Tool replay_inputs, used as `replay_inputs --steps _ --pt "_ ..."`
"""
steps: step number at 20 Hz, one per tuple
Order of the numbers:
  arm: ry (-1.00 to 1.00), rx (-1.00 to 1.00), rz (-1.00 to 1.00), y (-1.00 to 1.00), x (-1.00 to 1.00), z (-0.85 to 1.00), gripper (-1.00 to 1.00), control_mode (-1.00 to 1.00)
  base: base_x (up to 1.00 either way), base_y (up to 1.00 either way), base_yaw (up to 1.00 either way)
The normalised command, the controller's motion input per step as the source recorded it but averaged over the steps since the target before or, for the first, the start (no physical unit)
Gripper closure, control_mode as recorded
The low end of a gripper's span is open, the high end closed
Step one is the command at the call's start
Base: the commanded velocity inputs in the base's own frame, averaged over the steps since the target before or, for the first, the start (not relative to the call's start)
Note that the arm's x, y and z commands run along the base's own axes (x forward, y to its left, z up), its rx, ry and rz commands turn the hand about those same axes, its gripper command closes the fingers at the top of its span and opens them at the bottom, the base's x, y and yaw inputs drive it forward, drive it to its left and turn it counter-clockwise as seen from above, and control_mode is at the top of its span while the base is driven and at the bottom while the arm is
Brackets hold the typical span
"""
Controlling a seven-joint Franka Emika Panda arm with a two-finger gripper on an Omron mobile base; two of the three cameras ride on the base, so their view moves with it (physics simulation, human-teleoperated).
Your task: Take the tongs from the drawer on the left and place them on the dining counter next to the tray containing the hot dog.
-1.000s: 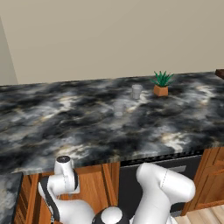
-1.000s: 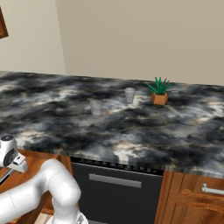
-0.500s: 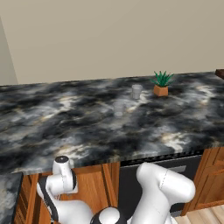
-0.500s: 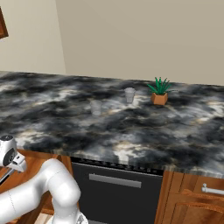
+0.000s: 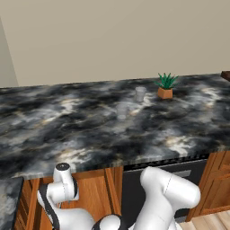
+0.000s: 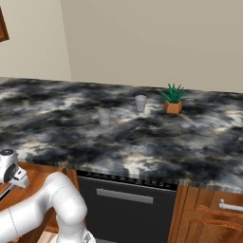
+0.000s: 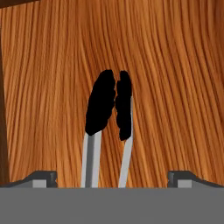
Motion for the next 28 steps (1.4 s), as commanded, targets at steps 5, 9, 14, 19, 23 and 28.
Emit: replay_inputs --steps 5,9,14,19,23,28 --pt "0.00 0.00 0.00 0.09 0.01 -0.14 -1.00 -1.00 0.00 0.00 0.00" --pt "0.00 0.00 0.00 0.03 0.00 -0.04 -1.00 -1.00 0.00 0.00 0.00" --pt "0.00 0.00 0.00 0.00 0.00 0.00 -1.00 -1.00 0.00 0.00 0.00" --pt "0.00 0.00 0.00 0.00 0.00 0.00 1.00 -1.00 0.00 0.00 0.00" --pt "0.00 0.00 0.00 0.00 0.00 0.00 1.00 -1.00 0.00 0.00 0.00" --pt "0.00 0.00 0.00 0.00 0.00 0.00 1.00 -1.00 0.00 0.00 0.00"
